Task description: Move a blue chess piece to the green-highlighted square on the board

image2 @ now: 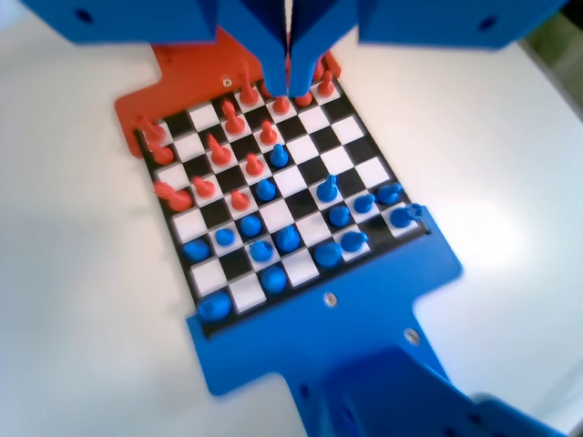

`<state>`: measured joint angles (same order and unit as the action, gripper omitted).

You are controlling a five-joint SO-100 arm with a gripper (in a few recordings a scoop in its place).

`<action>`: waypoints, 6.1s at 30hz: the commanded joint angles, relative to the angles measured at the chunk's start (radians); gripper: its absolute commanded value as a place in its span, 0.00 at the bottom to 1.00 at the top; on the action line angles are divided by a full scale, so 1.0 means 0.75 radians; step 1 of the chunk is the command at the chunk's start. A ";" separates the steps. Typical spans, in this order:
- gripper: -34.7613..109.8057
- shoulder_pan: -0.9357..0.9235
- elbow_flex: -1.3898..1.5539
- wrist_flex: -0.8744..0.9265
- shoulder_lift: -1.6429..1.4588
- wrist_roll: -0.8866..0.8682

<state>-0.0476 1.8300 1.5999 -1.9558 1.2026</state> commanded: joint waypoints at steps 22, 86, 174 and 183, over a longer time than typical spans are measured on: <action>0.25 0.000 0.200 -0.274 0.078 1.084; 0.25 -0.241 1.012 -0.804 -0.213 1.714; 0.27 -0.350 1.336 -1.336 -0.070 1.808; 0.25 -0.362 1.329 -1.338 -0.070 1.820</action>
<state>-0.3022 2.8317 0.5967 -2.0049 2.5510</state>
